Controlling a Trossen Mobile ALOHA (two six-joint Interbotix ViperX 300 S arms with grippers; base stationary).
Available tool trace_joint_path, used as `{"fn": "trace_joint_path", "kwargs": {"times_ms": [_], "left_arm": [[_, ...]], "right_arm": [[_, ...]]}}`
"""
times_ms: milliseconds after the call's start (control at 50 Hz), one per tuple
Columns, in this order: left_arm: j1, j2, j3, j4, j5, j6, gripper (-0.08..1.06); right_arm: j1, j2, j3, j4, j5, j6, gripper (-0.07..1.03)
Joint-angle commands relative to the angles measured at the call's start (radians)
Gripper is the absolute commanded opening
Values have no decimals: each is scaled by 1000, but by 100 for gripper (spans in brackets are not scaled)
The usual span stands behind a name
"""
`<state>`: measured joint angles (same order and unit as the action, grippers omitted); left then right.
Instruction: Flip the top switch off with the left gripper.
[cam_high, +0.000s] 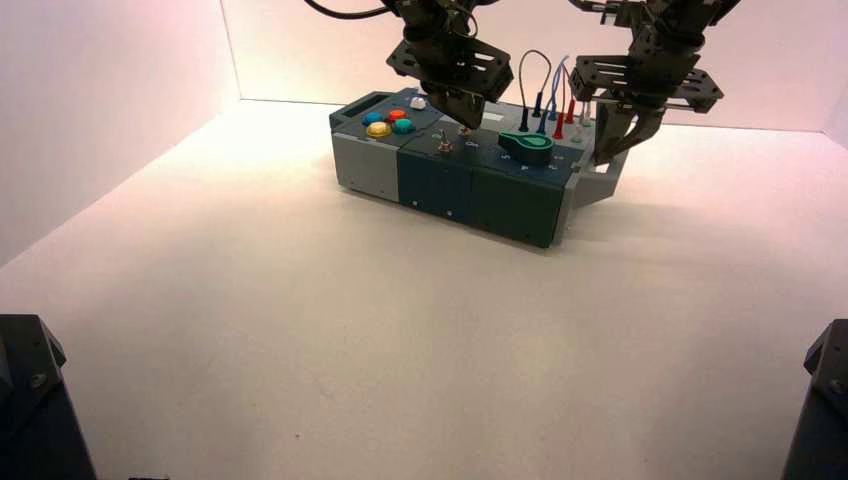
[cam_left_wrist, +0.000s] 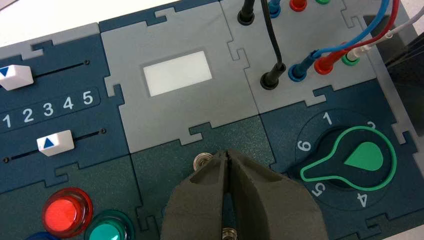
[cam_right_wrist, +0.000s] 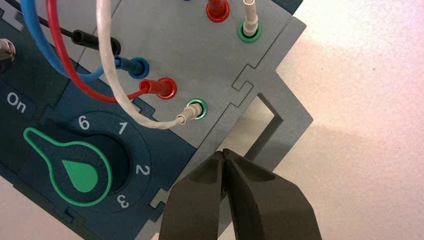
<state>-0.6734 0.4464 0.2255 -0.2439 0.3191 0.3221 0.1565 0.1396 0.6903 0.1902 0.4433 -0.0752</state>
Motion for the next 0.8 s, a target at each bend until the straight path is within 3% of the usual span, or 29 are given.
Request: {"fn": "trace_joint_path", "kwargs": {"times_ms": [20,500,800], "left_arm": [[26,-20,-28,2,-11,0,-3],[101,-44,32,2,-44,-12,-3],[109,-63,48,2,-58,-15,-3]], "right_arm": [[-3,3,3,-3,5,-3,-2],[-3,3,3,-3,6,-3,-2],[-3,6,2,-3,9,-3,-2]]}}
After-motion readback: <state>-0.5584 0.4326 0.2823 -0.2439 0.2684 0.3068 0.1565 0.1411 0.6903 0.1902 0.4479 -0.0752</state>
